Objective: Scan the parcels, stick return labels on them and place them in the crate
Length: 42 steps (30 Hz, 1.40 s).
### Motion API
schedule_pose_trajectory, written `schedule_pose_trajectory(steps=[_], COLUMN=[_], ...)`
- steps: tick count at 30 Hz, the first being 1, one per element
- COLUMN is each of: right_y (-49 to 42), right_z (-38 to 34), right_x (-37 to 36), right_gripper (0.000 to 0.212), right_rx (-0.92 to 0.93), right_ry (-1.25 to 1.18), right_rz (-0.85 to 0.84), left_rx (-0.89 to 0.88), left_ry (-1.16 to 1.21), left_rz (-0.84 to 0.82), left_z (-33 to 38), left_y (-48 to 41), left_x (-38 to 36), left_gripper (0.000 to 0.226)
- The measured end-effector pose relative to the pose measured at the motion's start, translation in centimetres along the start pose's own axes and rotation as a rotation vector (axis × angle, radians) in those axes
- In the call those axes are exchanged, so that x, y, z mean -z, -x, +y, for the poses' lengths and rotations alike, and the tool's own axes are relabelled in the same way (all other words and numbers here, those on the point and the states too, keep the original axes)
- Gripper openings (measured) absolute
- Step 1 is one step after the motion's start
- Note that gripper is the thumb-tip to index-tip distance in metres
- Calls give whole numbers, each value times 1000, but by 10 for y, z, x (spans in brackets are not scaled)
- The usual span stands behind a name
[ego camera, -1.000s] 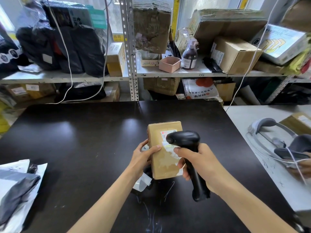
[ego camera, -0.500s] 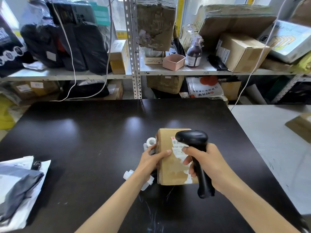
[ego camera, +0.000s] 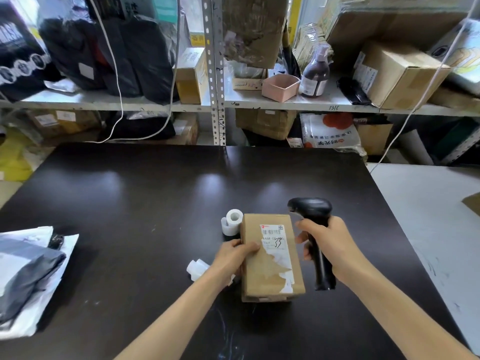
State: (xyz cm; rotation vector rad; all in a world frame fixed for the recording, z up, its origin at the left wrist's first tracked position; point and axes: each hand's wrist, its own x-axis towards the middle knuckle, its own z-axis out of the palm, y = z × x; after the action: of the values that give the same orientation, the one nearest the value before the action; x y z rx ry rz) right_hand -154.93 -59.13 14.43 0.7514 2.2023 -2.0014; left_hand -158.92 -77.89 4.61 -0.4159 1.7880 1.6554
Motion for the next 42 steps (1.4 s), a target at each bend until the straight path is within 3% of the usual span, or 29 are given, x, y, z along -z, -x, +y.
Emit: schedule_pose_trajectory(steps=[4,8,10,14,17,23,28,31,33,35,37,40,42], right_y=[-33,-70,-85,-109,-122,-127,-125,-118,-109,-93,-74,-53,-46], right_z=[7,26,38,59,75,91,93,84,72,55,33,2,-11], right_x=[1,6,9,16,20,22,24,23,17,2,-24,-66,-84], right_gripper=[7,15,16,23,33,68,76,83,75,57,40,37,42], right_rx=[0,-15,-45,-109,-150,-175,-176,-219,-78,229,415,310,231], right_ry=[7,107,164,416,557,900,938,832,769,645,474,175,16], right_rz=[28,89,121,209,225,325,304,335,451,533,393,20,-94], left_rx=[-50,-306,-417,-393,-351,-388,-404,-480,-535,-563,-581,-636,-680], left_ry=[-275,-632,-751,-1078,-1215,-1313,-1232,-987,-743,-468,-222,-30,37], left_rz=[100,440,469,220,15,-76,84,153,199,200,136,19,-34], left_z=[16,43,54,67,73,70,63,58,58,63,68,76,78], left_y=[-6,-26,-40,-71,-83,-84,-84,-78,-70,-61,-49,-24,-7], left_x=[8,19,24,33,36,52,65,76,81,81,77,67,61], left_gripper=[18,21,24,47,50,56,38,34,37,43,48,49,50])
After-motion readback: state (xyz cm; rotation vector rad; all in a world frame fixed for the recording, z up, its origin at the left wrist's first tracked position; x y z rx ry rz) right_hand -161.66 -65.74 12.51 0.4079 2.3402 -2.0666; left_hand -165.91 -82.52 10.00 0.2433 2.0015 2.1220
